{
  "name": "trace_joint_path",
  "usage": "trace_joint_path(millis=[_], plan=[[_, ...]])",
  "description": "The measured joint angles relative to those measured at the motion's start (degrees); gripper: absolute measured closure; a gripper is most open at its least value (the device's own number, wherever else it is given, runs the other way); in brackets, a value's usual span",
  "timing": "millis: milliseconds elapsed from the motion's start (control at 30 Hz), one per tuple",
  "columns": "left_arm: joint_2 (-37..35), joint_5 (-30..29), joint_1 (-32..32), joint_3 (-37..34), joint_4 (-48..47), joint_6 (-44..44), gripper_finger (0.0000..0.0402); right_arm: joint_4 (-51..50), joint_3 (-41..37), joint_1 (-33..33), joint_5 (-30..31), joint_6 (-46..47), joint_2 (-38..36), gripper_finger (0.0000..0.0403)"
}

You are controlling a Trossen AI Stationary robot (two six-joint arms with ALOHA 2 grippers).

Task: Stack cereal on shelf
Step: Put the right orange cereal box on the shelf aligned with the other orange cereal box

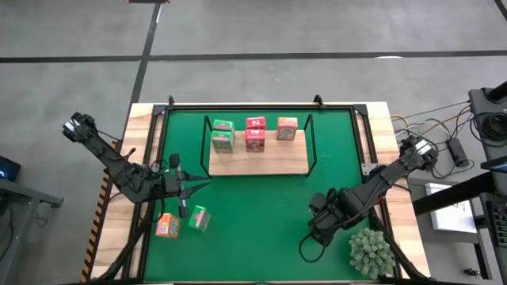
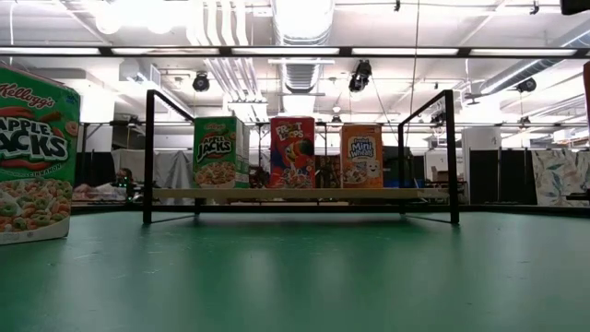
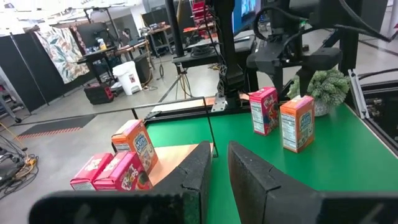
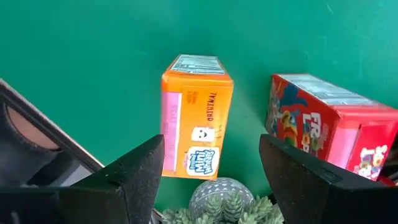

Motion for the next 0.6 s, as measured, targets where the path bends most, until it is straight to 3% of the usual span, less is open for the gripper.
trace_joint_path(millis=[200, 600], plan=[[0.0, -0.01, 0.02, 0.0, 0.02, 0.41, 0.0362, 0.05, 0.0, -0.27, 4.23, 2.89, 0.0, 0.0146], [-0.02, 0.01, 0.02, 0.0, 0.15, -0.2, 0.0362, 0.73, -0.06, 0.49, 4.37, 4.0, 0.16, 0.0058]])
